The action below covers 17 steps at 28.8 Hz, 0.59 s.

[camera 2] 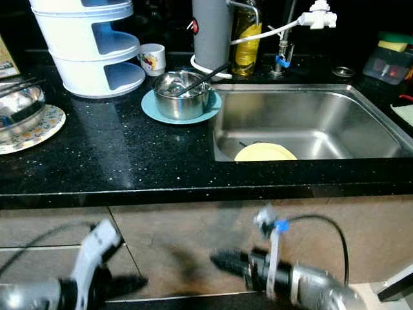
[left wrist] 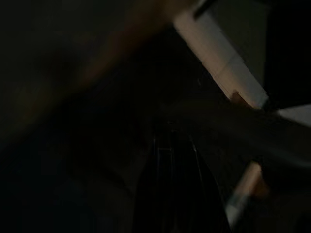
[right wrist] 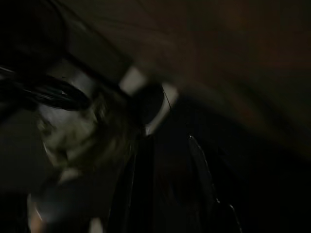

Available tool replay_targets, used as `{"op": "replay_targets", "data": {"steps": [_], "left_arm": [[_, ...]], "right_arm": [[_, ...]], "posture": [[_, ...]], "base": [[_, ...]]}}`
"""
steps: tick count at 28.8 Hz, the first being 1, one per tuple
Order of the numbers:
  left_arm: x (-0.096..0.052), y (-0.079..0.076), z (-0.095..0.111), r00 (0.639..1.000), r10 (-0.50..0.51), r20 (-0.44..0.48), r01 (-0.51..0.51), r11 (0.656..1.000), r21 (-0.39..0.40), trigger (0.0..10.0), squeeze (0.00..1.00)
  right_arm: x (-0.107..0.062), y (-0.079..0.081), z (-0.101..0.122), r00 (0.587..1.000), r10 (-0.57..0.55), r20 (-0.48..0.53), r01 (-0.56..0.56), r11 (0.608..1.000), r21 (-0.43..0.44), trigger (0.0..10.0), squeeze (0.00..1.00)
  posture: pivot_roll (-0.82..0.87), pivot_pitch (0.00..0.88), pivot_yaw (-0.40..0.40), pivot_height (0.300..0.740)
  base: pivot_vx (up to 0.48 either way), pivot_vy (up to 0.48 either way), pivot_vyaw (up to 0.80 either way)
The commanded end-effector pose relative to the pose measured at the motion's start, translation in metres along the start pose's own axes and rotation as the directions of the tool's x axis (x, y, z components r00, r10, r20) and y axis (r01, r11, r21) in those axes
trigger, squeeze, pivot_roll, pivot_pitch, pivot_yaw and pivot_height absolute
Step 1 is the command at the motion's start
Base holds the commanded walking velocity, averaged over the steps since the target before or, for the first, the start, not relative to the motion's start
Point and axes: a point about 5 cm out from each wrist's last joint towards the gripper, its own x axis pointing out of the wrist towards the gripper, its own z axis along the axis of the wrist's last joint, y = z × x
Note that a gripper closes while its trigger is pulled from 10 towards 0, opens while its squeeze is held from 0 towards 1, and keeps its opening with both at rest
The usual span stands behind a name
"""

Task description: Kitchen organization

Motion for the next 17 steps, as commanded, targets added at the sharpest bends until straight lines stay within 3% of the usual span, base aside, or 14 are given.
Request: {"op": "replay_targets", "data": {"steps": [1,3,6,8,10,11,13,14,15,16,17], "left_arm": [[0.008,0.001,-0.038,0.979,0.068,-0.194,-0.085,0.993,-0.081,10.0,0.00],[0.013,0.003,-0.062,0.938,0.115,-0.326,-0.137,0.989,-0.047,10.0,0.00],[0.018,0.009,-0.082,0.904,0.175,-0.390,-0.221,0.972,-0.077,10.0,0.00],[0.026,0.026,-0.086,0.902,0.323,-0.288,-0.348,0.937,-0.040,10.0,0.00],[0.033,0.041,-0.090,0.866,0.463,-0.187,-0.481,0.874,-0.065,10.0,0.00],[0.033,0.041,-0.090,0.866,0.463,-0.187,-0.481,0.874,-0.065,10.0,0.00],[0.038,0.050,-0.097,0.809,0.569,-0.147,-0.585,0.804,-0.103,10.0,0.00],[0.038,0.050,-0.097,0.809,0.569,-0.147,-0.585,0.804,-0.103,10.0,0.00],[0.042,0.052,-0.105,0.781,0.607,-0.147,-0.624,0.765,-0.156,10.0,0.00],[0.044,0.052,-0.108,0.779,0.608,-0.153,-0.627,0.757,-0.181,10.0,0.00],[0.044,0.052,-0.108,0.779,0.608,-0.153,-0.627,0.757,-0.181,10.0,0.00]], "right_arm": [[0.001,-0.010,-0.024,0.992,-0.087,-0.089,0.087,0.996,0.004,10.0,0.00],[0.001,-0.017,-0.042,0.977,-0.153,-0.151,0.158,0.987,0.020,10.0,0.00],[0.001,-0.025,-0.060,0.950,-0.232,-0.211,0.238,0.971,0.003,10.0,0.00],[0.001,-0.032,-0.076,0.911,-0.332,-0.243,0.340,0.940,-0.009,10.0,0.00],[0.004,-0.042,-0.090,0.851,-0.467,-0.239,0.482,0.876,0.002,10.0,0.00],[0.004,-0.042,-0.090,0.851,-0.467,-0.239,0.482,0.876,0.002,10.0,0.00],[0.006,-0.050,-0.103,0.769,-0.598,-0.226,0.613,0.790,-0.006,10.0,0.00],[0.006,-0.050,-0.103,0.769,-0.598,-0.226,0.613,0.790,-0.006,10.0,0.00],[0.005,-0.055,-0.111,0.699,-0.680,-0.221,0.700,0.714,0.020,10.0,0.00],[0.004,-0.057,-0.114,0.678,-0.702,-0.220,0.726,0.686,0.047,10.0,0.00],[0.004,-0.057,-0.114,0.678,-0.702,-0.220,0.726,0.686,0.047,10.0,0.00]], "posture": [[0.05,0.201,-0.007,0.740],[0.05,0.202,-0.008,0.740],[0.05,0.200,-0.008,0.740],[0.05,0.200,-0.009,0.740],[0.05,0.197,-0.012,0.740],[0.05,0.197,-0.012,0.740],[0.05,0.192,-0.006,0.740],[0.05,0.192,-0.006,0.740],[0.04,0.192,0.000,0.740],[0.04,0.192,0.002,0.740],[0.04,0.192,0.002,0.740]], "base": [[0.000,0.000,0.00],[0.000,0.000,0.00],[0.000,0.000,0.00],[0.000,0.000,0.00],[0.000,0.000,0.00],[0.000,0.000,0.00],[0.000,0.000,0.00],[0.000,0.000,0.00],[0.000,0.000,0.00],[0.000,0.000,0.00],[0.000,0.000,0.00]]}}
